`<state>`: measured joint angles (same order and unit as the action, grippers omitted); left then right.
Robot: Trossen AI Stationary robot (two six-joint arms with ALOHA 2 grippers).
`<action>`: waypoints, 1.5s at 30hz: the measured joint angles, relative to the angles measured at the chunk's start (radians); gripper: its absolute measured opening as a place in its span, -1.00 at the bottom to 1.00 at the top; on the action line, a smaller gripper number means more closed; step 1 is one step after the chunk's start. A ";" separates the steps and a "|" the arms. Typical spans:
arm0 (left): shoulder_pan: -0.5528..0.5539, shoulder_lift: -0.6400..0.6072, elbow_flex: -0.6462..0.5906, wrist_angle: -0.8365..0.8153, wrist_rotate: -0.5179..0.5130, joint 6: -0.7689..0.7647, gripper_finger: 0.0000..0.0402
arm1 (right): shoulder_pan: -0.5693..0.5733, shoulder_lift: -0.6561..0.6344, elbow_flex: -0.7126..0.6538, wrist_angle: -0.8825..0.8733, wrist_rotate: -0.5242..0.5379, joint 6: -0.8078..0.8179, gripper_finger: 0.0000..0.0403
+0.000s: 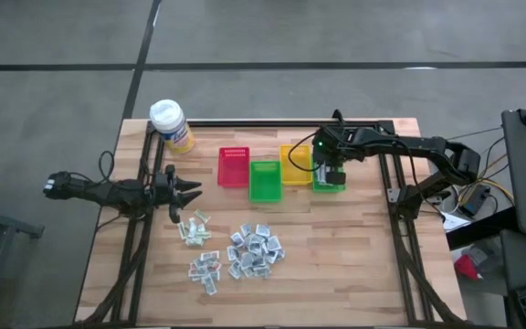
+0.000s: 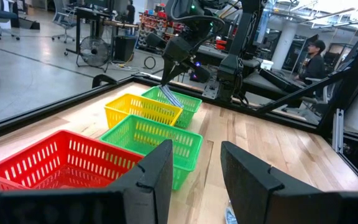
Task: Pick & Place First Aid Supplies
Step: Put the blue bandage into the right green basket, then put the alcohol pad into the yellow basket
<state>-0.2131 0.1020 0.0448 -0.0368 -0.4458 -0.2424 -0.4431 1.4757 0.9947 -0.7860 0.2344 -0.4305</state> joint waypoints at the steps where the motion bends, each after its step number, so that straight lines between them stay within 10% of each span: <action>1: 0.000 0.000 0.000 0.000 0.000 0.000 -0.35 | 0.000 0.000 0.006 -0.004 0.000 0.000 -0.95; 20: 0.000 0.000 0.000 0.000 0.000 0.000 -0.35 | 0.012 -0.001 0.081 -0.157 -0.001 0.048 -0.41; 45: 0.000 0.000 0.000 0.000 0.000 0.000 -0.35 | 0.326 -0.002 0.323 -0.176 -0.011 0.240 -0.36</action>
<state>-0.2131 0.1020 0.0448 -0.0367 -0.4461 -0.2424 -0.1174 1.4734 1.3174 -0.9615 0.2230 -0.1908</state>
